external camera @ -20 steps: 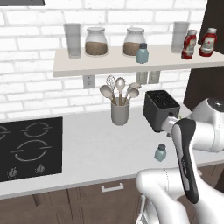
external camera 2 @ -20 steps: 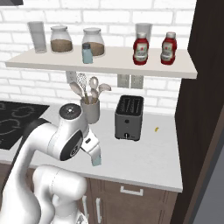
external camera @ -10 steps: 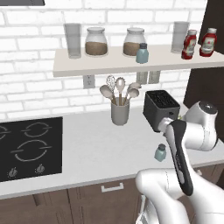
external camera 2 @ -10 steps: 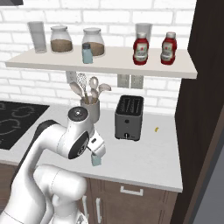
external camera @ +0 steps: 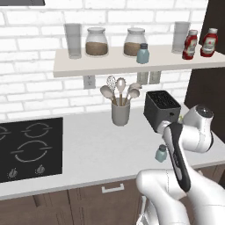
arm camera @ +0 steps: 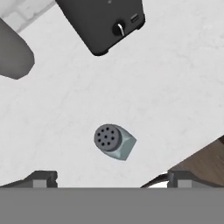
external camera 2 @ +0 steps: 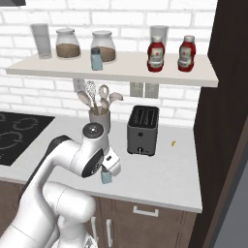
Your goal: Put the shaker and condiment bottle from the counter next to their counterparts in the cabinet.
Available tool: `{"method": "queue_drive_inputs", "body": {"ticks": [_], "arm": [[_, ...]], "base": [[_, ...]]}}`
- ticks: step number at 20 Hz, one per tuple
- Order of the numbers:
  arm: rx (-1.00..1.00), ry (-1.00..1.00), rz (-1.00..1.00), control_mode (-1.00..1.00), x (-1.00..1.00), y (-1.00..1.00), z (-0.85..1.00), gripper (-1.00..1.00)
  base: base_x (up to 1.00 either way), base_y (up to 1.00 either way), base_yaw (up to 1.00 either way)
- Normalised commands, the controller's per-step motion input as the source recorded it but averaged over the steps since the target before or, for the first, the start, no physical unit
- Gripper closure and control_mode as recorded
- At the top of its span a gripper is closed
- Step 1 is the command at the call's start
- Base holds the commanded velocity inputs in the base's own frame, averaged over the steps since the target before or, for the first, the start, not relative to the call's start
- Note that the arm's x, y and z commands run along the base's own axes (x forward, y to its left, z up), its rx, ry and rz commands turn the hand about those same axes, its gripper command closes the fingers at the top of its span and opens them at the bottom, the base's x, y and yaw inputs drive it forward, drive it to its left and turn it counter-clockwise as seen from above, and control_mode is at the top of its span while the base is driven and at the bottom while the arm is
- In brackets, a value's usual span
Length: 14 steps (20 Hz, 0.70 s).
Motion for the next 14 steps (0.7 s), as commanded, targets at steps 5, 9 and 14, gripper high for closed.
{"method": "queue_drive_inputs", "body": {"ticks": [5, 9, 14], "arm": [[0.00, 0.00, 0.00, -1.00, 0.18, 0.00, -0.23, -1.00], [0.00, 0.00, 0.00, -1.00, 0.19, 0.00, -0.21, -1.00], [0.00, 0.00, 0.00, -1.00, 0.16, 0.00, -0.24, -1.00]], "base": [[0.00, 0.00, 0.00], [0.00, 0.00, 0.00], [0.00, 0.00, 0.00]]}}
